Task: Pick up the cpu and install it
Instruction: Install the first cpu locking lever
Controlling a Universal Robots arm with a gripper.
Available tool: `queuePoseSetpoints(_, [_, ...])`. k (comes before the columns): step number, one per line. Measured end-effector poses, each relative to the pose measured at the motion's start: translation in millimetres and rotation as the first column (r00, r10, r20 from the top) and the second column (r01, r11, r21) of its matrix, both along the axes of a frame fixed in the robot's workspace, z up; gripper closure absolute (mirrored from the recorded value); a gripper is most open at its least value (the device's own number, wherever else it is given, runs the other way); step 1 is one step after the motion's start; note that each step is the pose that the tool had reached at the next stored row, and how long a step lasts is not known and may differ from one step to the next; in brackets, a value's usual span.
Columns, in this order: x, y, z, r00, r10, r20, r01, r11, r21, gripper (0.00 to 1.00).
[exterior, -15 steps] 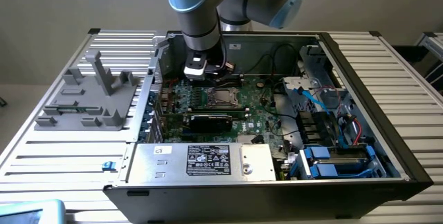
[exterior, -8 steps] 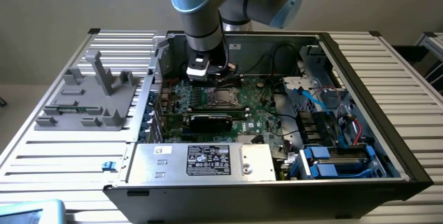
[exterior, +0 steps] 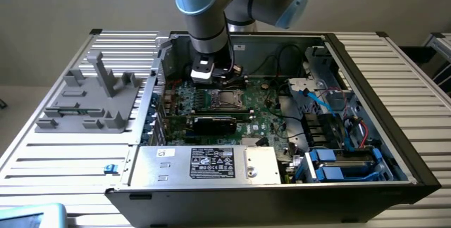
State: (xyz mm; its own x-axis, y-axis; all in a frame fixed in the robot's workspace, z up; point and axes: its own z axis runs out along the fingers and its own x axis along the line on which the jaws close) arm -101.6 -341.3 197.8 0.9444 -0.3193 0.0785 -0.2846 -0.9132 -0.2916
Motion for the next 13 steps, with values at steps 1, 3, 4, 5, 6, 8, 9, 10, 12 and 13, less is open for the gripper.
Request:
queuePoseSetpoints(1, [-0.6, 0.0, 0.7, 1.0, 0.0, -0.0026, 0.0, 1.0, 0.0036, 0.89])
queuePoseSetpoints(3, [-3.0, 0.0, 2.1, 1.0, -0.001, -0.0058, 0.001, 0.9999, 0.0133, 0.89])
queuePoseSetpoints(4, [-4.9, 0.0, 2.4, 1.0, -0.001, -0.0065, 0.001, 0.9999, 0.0169, 0.89])
queuePoseSetpoints(5, [-6.7, 0.0, 2.5, 1.0, -0.002, -0.0067, 0.002, 0.9998, 0.0199, 0.89])
queuePoseSetpoints(6, [-8.6, 0.0, 2.4, 1.0, -0.003, -0.0068, 0.003, 0.9997, 0.0223, 0.89])
queuePoseSetpoints(8, [-11.7, 0.1, 2.5, 1.0, -0.004, -0.0068, 0.004, 0.9997, 0.0251, 0.89])
queuePoseSetpoints(9, [-13.0, 0.1, 2.5, 1.0, -0.005, -0.0069, 0.005, 0.9996, 0.0261, 0.89])
queuePoseSetpoints(10, [-13.6, 0.0, 2.5, 1.0, -0.006, -0.0069, 0.006, 0.9996, 0.0268, 0.89])
queuePoseSetpoints(12, [-13.7, 0.1, 2.4, 1.0, -0.007, -0.0069, 0.007, 0.9996, 0.0277, 0.89])
queuePoseSetpoints(13, [-13.7, 0.1, 2.3, 0.9999, -0.007, -0.0069, 0.008, 0.9996, 0.0281, 0.89])
